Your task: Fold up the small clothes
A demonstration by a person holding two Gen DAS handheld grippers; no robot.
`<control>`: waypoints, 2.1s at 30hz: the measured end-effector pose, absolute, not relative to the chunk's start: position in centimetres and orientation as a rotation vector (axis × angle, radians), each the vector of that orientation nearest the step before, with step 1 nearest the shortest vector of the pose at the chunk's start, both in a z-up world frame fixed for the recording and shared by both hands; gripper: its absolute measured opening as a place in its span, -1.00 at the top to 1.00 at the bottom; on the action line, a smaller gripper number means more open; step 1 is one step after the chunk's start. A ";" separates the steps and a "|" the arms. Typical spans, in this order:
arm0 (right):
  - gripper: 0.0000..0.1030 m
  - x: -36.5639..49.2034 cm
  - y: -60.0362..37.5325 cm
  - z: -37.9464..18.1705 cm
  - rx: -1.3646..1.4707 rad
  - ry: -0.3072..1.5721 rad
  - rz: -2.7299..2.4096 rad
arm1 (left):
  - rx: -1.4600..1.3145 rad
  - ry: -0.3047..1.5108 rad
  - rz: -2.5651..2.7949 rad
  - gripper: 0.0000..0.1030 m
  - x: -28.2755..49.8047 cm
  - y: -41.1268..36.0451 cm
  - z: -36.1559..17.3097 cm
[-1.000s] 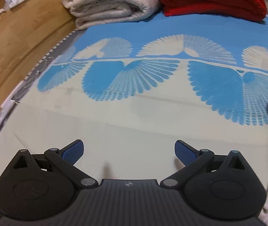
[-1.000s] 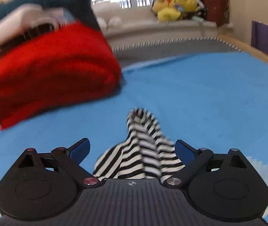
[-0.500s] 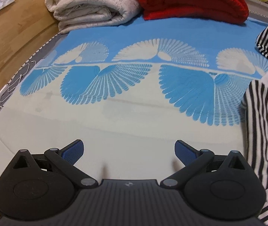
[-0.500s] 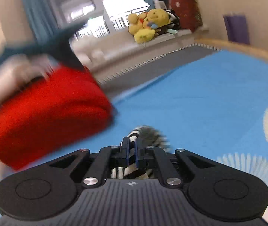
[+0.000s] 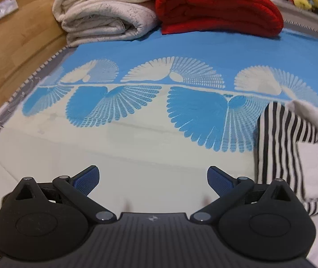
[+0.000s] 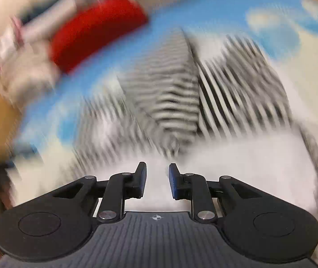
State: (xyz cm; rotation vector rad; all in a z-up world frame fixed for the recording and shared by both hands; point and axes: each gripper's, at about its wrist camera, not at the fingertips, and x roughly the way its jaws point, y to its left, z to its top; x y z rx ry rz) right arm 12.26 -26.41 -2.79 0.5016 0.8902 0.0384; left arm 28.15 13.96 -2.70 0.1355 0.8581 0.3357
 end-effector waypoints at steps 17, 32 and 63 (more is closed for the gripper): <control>-0.14 33.9 -18.7 -3.1 -0.040 0.792 0.090 | -0.022 0.921 0.295 -1.00 30.4 12.7 -3.7; 0.96 21.3 -31.7 11.2 0.772 0.296 -0.057 | 0.001 0.908 0.291 -1.00 30.1 12.4 -3.6; 0.10 18.5 -26.7 -4.5 0.165 0.885 0.164 | 0.277 0.809 0.132 -1.00 27.5 6.7 -4.2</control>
